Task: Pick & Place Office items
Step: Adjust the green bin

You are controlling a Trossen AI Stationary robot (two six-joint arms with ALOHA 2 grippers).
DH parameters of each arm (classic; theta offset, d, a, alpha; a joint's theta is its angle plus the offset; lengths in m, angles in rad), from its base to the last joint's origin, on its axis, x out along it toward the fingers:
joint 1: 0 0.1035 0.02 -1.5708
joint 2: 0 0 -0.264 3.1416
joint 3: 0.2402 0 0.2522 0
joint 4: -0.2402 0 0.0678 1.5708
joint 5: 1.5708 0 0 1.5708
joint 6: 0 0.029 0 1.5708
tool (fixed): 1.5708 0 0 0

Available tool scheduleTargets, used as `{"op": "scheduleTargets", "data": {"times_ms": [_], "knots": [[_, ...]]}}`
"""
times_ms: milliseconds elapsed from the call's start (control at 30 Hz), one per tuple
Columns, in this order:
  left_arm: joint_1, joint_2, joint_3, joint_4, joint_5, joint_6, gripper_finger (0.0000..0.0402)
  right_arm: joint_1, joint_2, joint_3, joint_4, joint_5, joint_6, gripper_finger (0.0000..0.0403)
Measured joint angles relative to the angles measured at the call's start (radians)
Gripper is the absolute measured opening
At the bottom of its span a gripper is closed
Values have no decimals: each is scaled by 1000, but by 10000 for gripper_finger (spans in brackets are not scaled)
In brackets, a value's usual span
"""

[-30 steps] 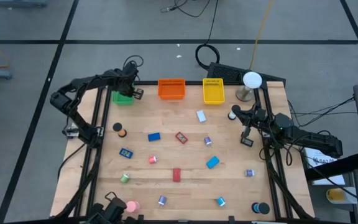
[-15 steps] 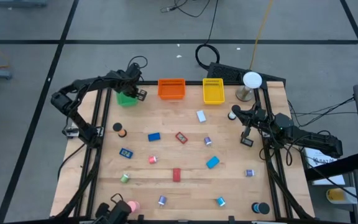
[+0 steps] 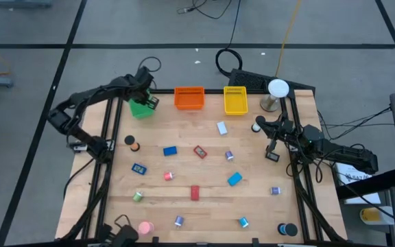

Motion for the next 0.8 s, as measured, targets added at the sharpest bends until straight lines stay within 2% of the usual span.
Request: {"op": "scheduleTargets", "data": {"times_ms": [100, 233, 433, 800], "knots": [[58, -19, 1, -21, -18, -1, 7, 0, 0, 0, 0, 0, 0, 4], [118, 8, 1, 43, 61, 27, 8, 0, 0, 0, 0, 0, 0, 4], [119, 76, 1, 172, 71, 43, 6, 0, 0, 0, 0, 0, 0, 4], [119, 116, 1, 254, 52, 61, 9, 0, 0, 0, 0, 0, 0, 4]]}}
